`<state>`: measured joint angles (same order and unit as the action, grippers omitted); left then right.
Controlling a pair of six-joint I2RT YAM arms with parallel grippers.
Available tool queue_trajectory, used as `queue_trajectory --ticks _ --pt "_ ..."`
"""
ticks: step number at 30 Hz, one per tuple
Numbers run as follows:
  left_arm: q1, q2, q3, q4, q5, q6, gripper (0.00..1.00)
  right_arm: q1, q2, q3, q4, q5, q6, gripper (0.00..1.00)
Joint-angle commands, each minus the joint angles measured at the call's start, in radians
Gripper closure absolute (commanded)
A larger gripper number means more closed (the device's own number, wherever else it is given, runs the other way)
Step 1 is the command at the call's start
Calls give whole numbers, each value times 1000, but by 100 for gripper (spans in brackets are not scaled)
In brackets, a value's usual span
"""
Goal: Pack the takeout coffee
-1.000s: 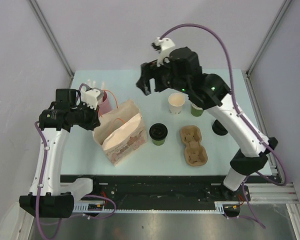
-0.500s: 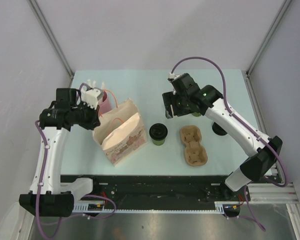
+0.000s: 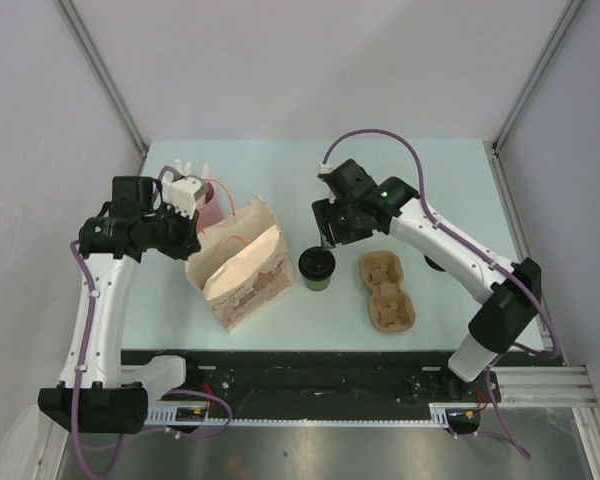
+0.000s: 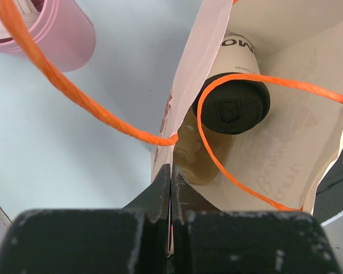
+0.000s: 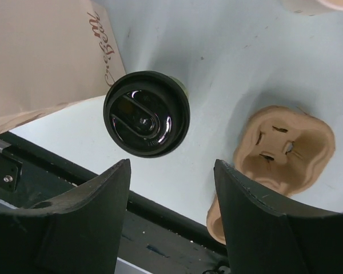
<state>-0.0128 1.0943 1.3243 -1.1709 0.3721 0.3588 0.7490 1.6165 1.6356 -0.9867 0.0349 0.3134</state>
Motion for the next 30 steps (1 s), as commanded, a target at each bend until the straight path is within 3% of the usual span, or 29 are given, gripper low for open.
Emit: queue_trajectory --ticks 1,4,6,8,12,20,30 --pt "-4 1 32 -4 14 6 100 41 68 30 49 -24 15 36" --pt "-4 1 32 -4 13 3 100 64 82 61 106 -55 -7 34" --pt "-4 1 32 -4 4 -7 100 40 94 93 94 -66 139 40" --pt "-4 -2 30 -4 -5 -14 100 68 99 122 51 5 337 45" --pt "-4 -13 23 -3 -33 -21 100 168 124 165 -12 225 491 44" --pt "-3 -33 1 -4 -38 -44 100 200 197 167 -26 261 506 52" --pt "-3 -74 -39 -3 -47 -49 100 204 286 194 -10 303 461 54"
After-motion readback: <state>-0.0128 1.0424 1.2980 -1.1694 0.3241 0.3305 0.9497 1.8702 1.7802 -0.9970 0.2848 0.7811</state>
